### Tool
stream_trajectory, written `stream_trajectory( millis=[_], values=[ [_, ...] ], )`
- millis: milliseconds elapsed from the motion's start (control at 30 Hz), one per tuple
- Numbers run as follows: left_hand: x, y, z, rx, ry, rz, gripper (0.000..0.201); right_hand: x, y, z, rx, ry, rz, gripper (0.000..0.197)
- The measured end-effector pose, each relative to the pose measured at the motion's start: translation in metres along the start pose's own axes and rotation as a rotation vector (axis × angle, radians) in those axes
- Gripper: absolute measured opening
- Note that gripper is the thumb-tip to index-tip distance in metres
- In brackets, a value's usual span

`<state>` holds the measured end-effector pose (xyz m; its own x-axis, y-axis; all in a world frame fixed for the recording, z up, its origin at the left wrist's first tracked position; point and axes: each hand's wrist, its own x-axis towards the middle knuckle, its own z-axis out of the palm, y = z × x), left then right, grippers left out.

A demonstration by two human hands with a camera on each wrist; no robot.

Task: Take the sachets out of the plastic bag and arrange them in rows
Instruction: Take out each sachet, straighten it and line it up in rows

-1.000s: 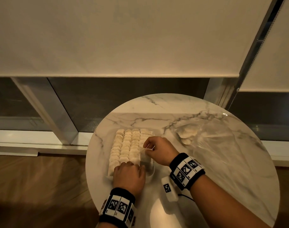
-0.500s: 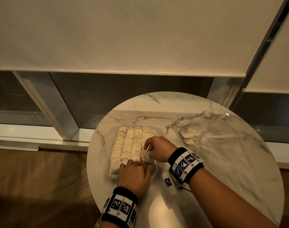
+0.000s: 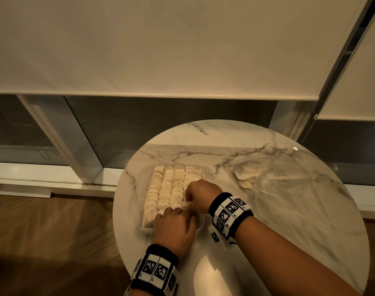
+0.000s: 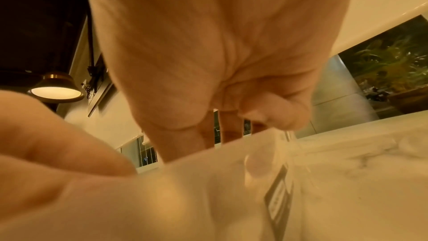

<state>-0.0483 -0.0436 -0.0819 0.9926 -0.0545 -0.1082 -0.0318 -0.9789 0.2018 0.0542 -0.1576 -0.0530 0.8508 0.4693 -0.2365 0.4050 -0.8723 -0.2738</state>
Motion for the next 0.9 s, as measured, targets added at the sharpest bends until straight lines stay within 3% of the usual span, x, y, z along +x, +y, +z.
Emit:
stream_trajectory(
  millis=[133,267,433,567,700,800,900],
  values=[
    [0.001,0.003,0.002,0.027,-0.009,0.03,0.047,-0.001,0.002,0.0,-0.09,0.065,-0.035,0.024],
    [0.0,0.003,0.003,0.038,-0.035,0.036,0.051,-0.001,0.012,-0.001,0.011,0.164,-0.05,0.041],
    [-0.001,0.006,0.001,0.076,-0.052,0.005,0.056,-0.016,0.043,-0.007,0.356,0.401,0.068,0.027],
    [-0.002,0.009,-0.002,0.033,-0.029,0.013,0.052,-0.04,0.069,-0.001,0.553,0.474,0.166,0.016],
    [-0.002,0.016,-0.001,0.03,-0.041,0.032,0.056,-0.065,0.09,0.006,0.506,0.3,0.255,0.019],
    [-0.002,0.019,0.0,0.043,-0.057,0.021,0.059,-0.077,0.101,0.015,0.35,0.051,0.338,0.043],
    [-0.001,0.02,0.001,0.042,-0.063,0.013,0.058,-0.079,0.106,0.027,0.26,-0.018,0.4,0.066]
  ],
)
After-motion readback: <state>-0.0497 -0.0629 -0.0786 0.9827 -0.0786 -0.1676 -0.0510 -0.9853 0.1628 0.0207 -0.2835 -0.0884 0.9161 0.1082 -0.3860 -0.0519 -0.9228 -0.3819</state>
